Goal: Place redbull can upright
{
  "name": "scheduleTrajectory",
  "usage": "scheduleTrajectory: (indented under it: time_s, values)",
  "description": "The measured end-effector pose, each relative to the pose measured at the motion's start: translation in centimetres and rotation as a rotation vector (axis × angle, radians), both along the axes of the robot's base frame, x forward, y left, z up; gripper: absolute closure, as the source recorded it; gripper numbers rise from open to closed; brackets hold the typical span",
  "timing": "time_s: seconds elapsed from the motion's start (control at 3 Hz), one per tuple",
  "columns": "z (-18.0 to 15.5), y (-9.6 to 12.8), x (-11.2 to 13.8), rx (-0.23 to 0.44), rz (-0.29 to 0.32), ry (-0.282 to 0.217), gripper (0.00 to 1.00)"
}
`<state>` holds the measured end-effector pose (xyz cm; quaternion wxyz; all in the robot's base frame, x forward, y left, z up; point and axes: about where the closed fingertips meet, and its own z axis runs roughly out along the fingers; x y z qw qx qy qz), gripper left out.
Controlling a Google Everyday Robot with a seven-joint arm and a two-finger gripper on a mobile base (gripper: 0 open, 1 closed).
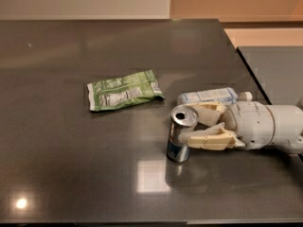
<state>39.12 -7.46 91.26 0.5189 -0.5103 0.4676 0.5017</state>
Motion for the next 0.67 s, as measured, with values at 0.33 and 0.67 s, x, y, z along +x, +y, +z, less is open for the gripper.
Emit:
scheduleTrajectory:
  time_s: [0.33, 0.67]
  values:
    - [0.08, 0.21, -0.06, 0.0, 0.004, -0.002, 0.15]
    - [0.16, 0.41, -0.1, -0.001, 0.008, -0.003, 0.0]
